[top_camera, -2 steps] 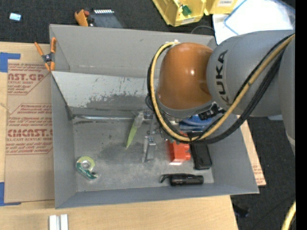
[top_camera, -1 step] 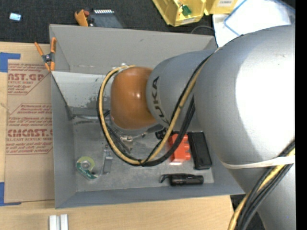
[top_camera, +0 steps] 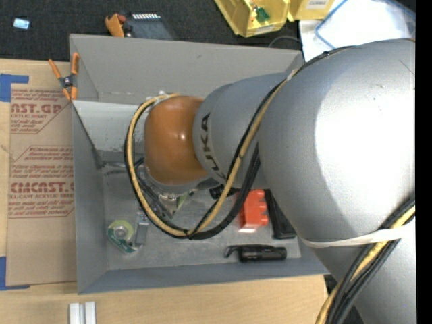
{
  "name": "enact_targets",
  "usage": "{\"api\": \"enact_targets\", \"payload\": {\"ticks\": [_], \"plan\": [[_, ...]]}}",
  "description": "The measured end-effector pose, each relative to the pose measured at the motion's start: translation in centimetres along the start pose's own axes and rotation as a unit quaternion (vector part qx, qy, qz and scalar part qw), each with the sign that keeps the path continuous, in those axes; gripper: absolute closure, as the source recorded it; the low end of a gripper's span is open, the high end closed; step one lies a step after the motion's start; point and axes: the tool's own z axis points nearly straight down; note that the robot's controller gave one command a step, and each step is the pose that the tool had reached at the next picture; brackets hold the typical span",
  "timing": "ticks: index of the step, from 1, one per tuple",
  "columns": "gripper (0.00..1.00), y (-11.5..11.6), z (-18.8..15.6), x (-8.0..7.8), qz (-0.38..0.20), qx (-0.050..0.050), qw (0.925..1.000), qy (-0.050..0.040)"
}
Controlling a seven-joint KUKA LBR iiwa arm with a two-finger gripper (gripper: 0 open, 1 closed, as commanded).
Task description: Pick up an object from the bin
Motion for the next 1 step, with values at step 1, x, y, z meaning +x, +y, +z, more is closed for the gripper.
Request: {"api": "enact_targets", "payload": {"ticks": [1], "plan": [[0.00,2.89,0.20,4.65,-0.045,-0.001,0.9990,0.0051]]}}
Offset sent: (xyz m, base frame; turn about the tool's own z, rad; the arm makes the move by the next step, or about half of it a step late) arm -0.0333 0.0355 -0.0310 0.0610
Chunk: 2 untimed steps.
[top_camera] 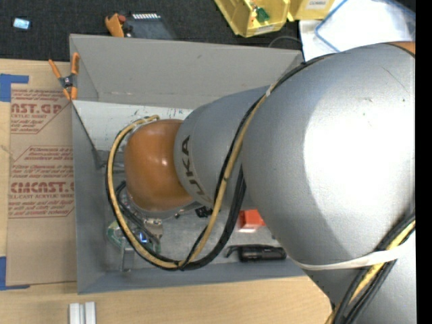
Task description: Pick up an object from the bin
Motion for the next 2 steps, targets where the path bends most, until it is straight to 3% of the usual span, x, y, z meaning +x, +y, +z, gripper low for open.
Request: {"api": "enact_targets", "payload": {"ticks": [1,2], "plan": [[0.00,0.2,2.8,-0.9,0.071,0.000,0.9975,-0.0069],[1.00,-0.7,2.9,0.7,0.116,0.000,0.9932,-0.0006]]}}
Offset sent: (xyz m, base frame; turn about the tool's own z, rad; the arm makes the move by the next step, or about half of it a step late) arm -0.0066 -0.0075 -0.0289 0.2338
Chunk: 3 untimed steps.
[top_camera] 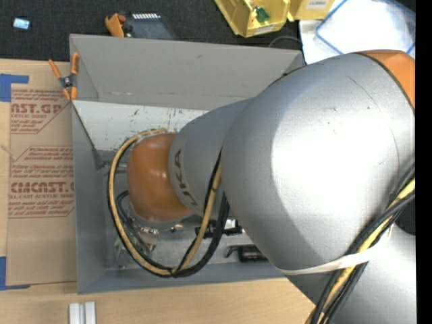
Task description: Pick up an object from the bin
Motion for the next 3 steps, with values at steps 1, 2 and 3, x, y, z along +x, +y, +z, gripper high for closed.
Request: {"api": "enact_targets", "payload": {"ticks": [1,2,3], "plan": [[1.00,0.0,0.0,0.0,0.000,0.000,1.0000,0.0000],[1.00,0.1,-6.8,0.0,0.000,-0.001,1.0000,-0.0002],[1.00,0.1,-5.0,0.0,0.000,-0.001,1.0000,-0.0016]]}}
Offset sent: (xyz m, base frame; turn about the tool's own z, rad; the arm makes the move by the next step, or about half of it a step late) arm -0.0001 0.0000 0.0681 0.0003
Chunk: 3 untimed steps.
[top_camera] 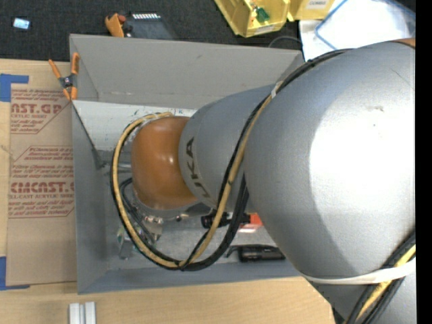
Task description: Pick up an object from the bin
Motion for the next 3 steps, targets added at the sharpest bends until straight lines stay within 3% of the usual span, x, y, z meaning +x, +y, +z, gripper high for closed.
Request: {"api": "enact_targets", "payload": {"ticks": [2,3], "plan": [[1.00,-0.1,0.7,0.2,0.000,0.002,1.0000,0.0024],[1.00,0.0,-3.0,0.1,-0.001,0.000,1.0000,0.0018]]}}
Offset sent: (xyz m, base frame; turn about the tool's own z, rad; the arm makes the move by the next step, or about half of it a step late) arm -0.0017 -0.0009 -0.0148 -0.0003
